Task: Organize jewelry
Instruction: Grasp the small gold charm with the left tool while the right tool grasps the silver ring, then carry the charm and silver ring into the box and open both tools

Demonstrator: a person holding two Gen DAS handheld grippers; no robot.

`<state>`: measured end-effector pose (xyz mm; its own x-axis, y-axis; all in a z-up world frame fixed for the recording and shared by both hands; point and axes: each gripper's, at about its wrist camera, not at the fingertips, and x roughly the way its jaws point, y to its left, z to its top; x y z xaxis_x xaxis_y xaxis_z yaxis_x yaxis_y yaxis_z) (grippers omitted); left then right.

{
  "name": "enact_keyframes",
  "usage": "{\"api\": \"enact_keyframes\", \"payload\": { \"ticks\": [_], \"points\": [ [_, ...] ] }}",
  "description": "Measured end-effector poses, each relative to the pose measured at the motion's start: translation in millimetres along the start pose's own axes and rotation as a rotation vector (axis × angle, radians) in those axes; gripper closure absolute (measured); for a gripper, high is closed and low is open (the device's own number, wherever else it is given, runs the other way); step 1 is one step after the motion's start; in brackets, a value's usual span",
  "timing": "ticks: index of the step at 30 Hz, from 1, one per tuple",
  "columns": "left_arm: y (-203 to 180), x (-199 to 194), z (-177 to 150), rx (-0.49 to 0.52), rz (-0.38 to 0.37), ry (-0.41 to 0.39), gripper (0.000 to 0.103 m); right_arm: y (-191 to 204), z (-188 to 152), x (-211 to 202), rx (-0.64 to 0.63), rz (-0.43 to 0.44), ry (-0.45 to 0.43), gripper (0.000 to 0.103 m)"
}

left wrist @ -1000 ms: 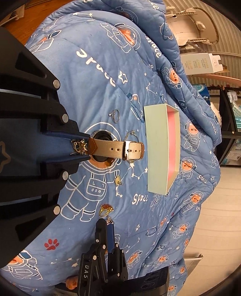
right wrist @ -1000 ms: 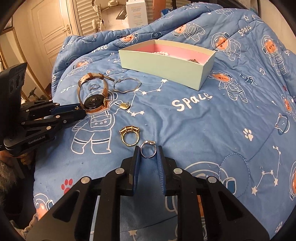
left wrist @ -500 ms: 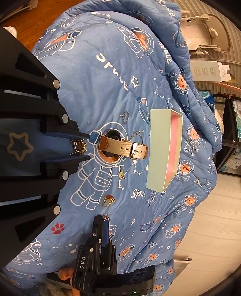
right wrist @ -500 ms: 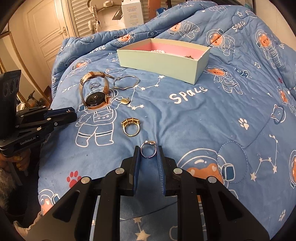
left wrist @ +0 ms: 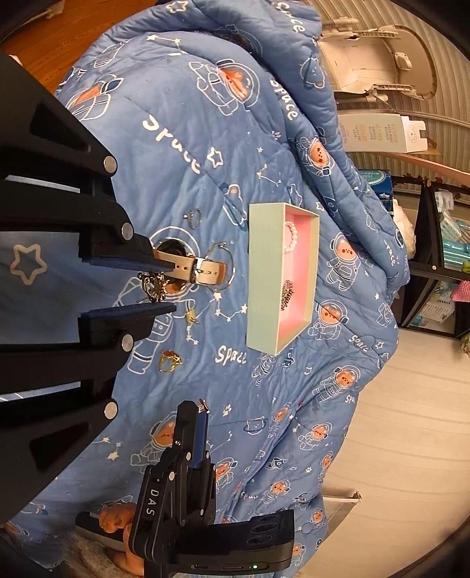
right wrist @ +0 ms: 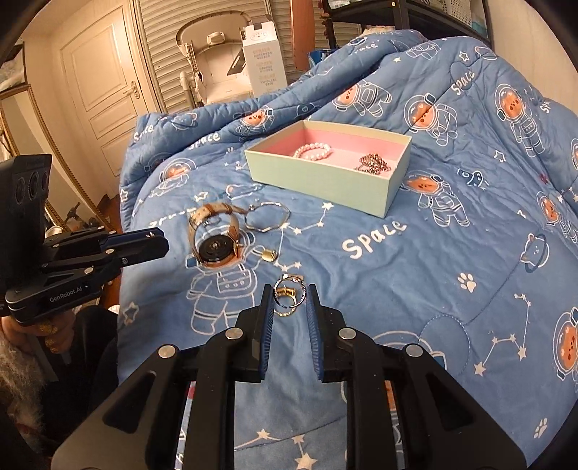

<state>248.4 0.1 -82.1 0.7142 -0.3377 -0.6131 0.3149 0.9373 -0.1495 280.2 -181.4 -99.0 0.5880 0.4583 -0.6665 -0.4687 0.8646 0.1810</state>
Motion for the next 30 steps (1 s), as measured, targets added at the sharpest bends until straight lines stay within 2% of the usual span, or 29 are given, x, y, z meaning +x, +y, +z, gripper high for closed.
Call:
{"api": "enact_keyframes", "payload": {
  "ticks": [8,15,22,26,30],
  "points": [
    [3.8,4.8,40.8,0.033,-0.046,0.001,0.087,-6.8,46.6,-0.3,0.005,0.066,-0.031,0.084],
    [13.4,23.7,87.3,0.051,-0.088,0.009,0.087,-14.7,90.3,9.8,-0.051,0.05,-0.046,0.084],
    [25.7,53.2,125.7,0.04,-0.082,0.02,0.087,-31.1,128.2,29.9,-0.048,0.02,-0.05,0.084],
    [34.9,82.2,142.5,0.037,-0.063,0.058,0.087,-43.8,146.8,55.2,-0.03,0.01,-0.013,0.084],
    [47.9,118.7,154.8,-0.001,-0.073,0.139,0.087,-52.2,159.1,87.4,-0.046,-0.023,0.033,0.084]
  ]
}}
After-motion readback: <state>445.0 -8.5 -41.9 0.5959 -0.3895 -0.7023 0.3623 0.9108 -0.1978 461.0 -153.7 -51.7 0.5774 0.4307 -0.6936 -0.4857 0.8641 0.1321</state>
